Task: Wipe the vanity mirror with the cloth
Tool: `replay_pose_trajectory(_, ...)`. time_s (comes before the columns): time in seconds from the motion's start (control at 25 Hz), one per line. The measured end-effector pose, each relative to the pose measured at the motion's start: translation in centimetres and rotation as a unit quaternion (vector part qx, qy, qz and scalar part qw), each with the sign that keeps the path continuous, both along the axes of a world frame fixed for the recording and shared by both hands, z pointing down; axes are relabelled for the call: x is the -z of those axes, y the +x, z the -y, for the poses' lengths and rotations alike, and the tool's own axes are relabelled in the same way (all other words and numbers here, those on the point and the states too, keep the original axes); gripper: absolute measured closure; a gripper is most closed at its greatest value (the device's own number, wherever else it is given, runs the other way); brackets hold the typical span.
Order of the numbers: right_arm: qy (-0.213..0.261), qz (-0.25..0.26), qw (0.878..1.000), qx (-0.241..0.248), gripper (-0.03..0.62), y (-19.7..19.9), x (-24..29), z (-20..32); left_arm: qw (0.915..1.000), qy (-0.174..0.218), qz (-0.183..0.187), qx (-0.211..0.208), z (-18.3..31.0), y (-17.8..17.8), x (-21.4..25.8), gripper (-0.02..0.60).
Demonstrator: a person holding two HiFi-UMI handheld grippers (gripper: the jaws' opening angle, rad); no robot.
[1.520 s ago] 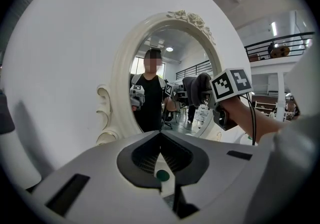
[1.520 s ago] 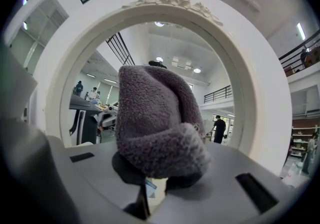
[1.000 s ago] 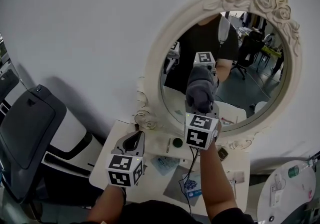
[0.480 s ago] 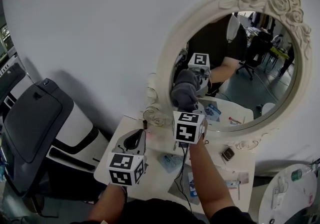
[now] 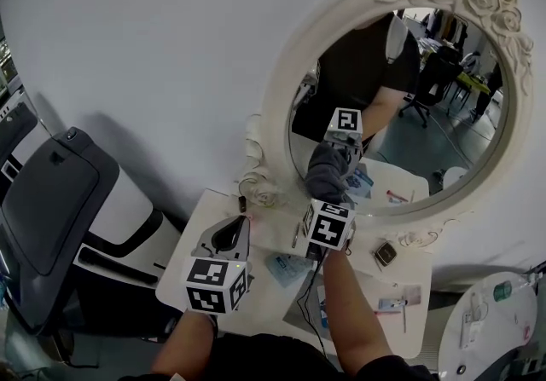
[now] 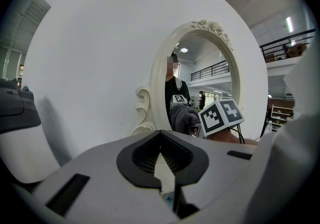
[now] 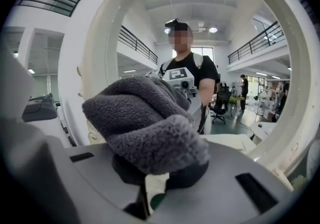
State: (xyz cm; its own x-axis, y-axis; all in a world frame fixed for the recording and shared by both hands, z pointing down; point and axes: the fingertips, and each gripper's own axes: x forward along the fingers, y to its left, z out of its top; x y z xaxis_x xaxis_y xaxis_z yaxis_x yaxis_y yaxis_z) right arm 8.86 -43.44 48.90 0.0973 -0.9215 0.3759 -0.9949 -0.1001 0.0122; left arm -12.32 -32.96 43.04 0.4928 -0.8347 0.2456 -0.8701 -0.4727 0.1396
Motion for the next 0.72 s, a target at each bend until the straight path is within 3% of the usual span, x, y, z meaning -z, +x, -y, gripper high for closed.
replay_pose_trajectory(0.4,-0.039,0.017,0.989,-0.139,0.559,13.8,-2.8,-5.4,0.9985,0.002,-0.003,-0.055,-0.4,5.2,0.1,0.575)
replay_pose_trajectory(0.56,-0.032,0.029,0.975,-0.218,0.559,20.5,-1.5,-8.5,0.9969,0.001,-0.003,-0.079,-0.7,7.3,0.1,0.575)
replay_pose_trajectory(0.72,-0.003,0.033,0.966,-0.256,0.559,24.7,1.3,-10.3,0.9953,0.001,-0.003,-0.097,-0.9,9.1,0.0,0.575)
